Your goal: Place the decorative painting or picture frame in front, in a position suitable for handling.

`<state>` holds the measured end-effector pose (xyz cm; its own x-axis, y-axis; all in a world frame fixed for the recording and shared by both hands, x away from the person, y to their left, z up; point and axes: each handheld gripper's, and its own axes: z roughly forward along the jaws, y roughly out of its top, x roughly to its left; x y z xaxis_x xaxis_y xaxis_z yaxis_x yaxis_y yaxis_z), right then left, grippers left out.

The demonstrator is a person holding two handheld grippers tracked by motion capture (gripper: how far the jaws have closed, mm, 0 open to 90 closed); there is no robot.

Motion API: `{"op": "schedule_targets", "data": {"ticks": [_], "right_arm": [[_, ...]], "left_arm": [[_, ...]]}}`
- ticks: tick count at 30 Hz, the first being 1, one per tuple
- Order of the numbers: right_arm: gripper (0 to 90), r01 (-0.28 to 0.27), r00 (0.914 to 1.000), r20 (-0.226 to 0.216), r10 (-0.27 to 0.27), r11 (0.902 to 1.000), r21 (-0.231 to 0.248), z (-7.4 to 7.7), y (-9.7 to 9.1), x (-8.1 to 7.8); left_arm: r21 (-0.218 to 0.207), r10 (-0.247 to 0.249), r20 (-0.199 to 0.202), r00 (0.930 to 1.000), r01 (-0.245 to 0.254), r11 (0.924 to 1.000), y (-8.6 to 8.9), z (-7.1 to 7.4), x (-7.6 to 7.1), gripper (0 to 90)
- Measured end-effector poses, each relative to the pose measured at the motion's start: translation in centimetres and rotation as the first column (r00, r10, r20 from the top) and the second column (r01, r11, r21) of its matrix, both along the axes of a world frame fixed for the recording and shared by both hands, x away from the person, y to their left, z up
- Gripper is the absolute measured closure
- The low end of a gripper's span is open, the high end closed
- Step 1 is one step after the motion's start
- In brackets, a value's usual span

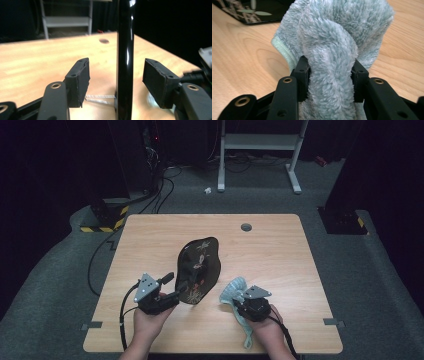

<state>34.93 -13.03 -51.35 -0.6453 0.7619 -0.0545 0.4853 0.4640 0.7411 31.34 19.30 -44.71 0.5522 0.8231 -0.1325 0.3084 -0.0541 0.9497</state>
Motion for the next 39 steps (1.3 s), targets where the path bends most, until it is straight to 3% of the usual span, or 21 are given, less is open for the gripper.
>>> {"op": "schedule_targets", "data": {"ticks": [6,11,19,33,36,39], "right_arm": [[57.7,0.023,0.9996,-0.019,-0.022,0.9997,0.006,-0.1,-0.6,0.4],[54.7,0.019,0.9993,-0.031,-0.019,0.9998,0.009,-0.2,-0.6,0.5],[47.3,0.008,0.9994,-0.033,-0.008,1.0000,0.001,-0.2,-0.3,0.5],[37.1,-0.002,0.9989,-0.047,0.003,0.9999,0.015,0.6,-0.2,0.1],[37.7,-0.005,0.9986,-0.052,0.006,0.9995,0.032,0.8,-0.5,0.1],[41.6,-0.014,0.9982,-0.059,0.015,0.9998,0.017,0.6,-0.3,0.2]], "left_arm": [[0.037,-0.012,-0.024,0.9996,0.013,0.9992,-0.4,-2.4,-0.4,42.1],[0.031,-0.025,-0.044,0.9987,0.027,0.9992,-0.5,-3.7,-0.2,48.7],[0.057,-0.050,-0.011,0.9987,0.051,0.9971,-1.2,-4.4,0.2,63.3],[0.046,-0.068,-0.009,0.9976,0.069,0.9966,-1.5,-5.1,0.7,65.7],[0.044,-0.074,-0.003,0.9973,0.074,0.9963,-1.6,-5.1,0.8,67.4],[0.040,-0.076,0.001,0.9971,0.076,0.9963,-1.7,-5.1,0.8,68.0]]}}
